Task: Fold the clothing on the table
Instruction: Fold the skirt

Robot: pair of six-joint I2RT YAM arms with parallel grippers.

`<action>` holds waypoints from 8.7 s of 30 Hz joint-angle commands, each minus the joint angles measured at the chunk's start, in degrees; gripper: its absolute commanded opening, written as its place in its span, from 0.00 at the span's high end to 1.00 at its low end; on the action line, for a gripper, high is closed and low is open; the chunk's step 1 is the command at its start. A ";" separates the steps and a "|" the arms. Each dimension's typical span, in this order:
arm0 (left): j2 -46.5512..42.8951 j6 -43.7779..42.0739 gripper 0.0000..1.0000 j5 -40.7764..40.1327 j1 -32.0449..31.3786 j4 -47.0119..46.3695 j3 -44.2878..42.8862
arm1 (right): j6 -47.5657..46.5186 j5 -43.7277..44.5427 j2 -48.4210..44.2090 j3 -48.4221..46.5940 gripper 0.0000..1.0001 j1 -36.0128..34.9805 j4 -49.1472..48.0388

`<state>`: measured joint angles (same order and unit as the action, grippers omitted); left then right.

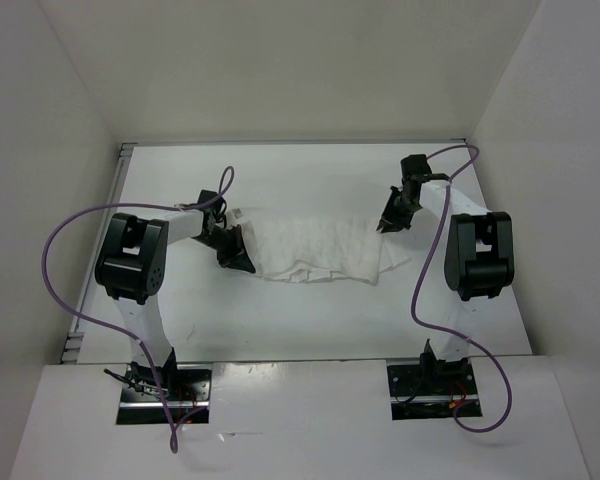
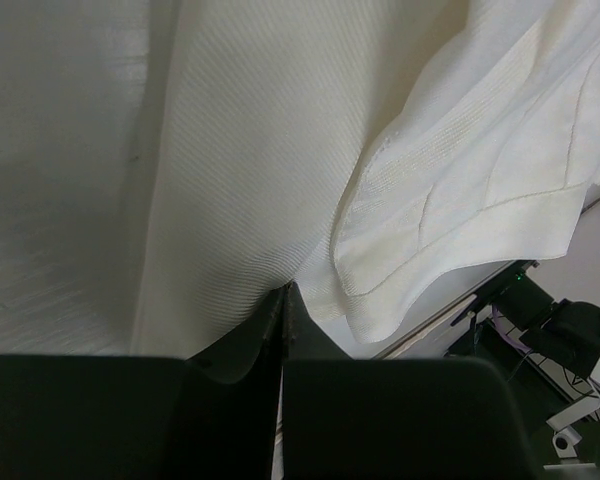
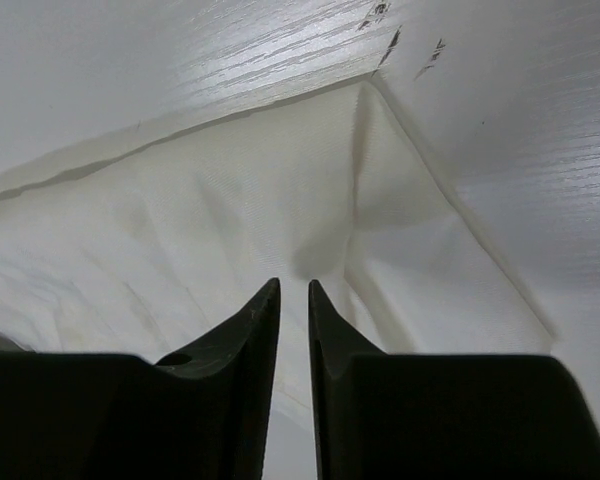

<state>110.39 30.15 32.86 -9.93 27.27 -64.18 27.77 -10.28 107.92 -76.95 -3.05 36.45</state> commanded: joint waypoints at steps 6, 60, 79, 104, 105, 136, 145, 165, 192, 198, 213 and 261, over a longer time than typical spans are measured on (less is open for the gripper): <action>2.46 -1.41 1.00 -4.47 0.00 0.24 -0.77 | -0.44 3.86 -1.66 -2.60 0.70 0.41 2.04; -2.61 -3.78 0.82 -3.25 0.00 3.06 -1.47 | -2.54 6.93 6.89 -18.50 0.59 1.47 -0.32; -12.30 -3.97 0.51 16.36 0.09 0.51 -14.65 | -13.88 -3.52 5.46 -3.47 0.14 3.75 -3.22; -9.24 -6.15 0.51 17.22 -0.44 -1.87 -10.79 | -5.48 -18.19 0.05 11.98 1.00 -0.99 -6.37; -8.36 -6.77 0.51 18.37 -0.44 -1.87 -11.48 | -3.36 -18.19 -2.16 13.65 1.00 -1.78 -7.08; 11.25 -3.70 0.79 -4.38 -15.02 -2.66 -11.75 | 5.28 -16.26 -10.71 19.99 1.00 -5.56 -9.82; 5.92 -3.09 0.70 -3.42 -18.02 0.95 -15.70 | 4.75 -16.26 -12.38 19.99 1.00 -5.56 -8.23; 15.11 1.84 1.00 -6.15 -15.64 -0.64 -32.32 | 3.70 -15.73 -12.91 18.24 1.00 -5.56 -6.56; 20.57 6.59 1.00 -13.88 -19.15 -4.50 -30.04 | 1.85 -19.59 -20.56 2.86 1.00 -14.43 0.64; 21.10 6.59 1.00 -12.74 -19.77 -4.50 -31.18 | 1.85 -22.49 -19.32 2.33 1.00 -21.37 -0.94; -2.01 1.93 0.61 -16.24 -8.28 1.74 -25.65 | 1.94 -16.96 -18.27 1.19 1.00 -22.70 0.82; -5.44 5.36 0.96 -26.01 -11.07 0.95 -5.78 | 5.28 -18.71 5.81 -18.85 1.00 -31.23 -1.99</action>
<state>107.81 34.94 6.87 -21.08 28.32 -70.08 32.14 -27.51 112.29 -92.84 -33.10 36.82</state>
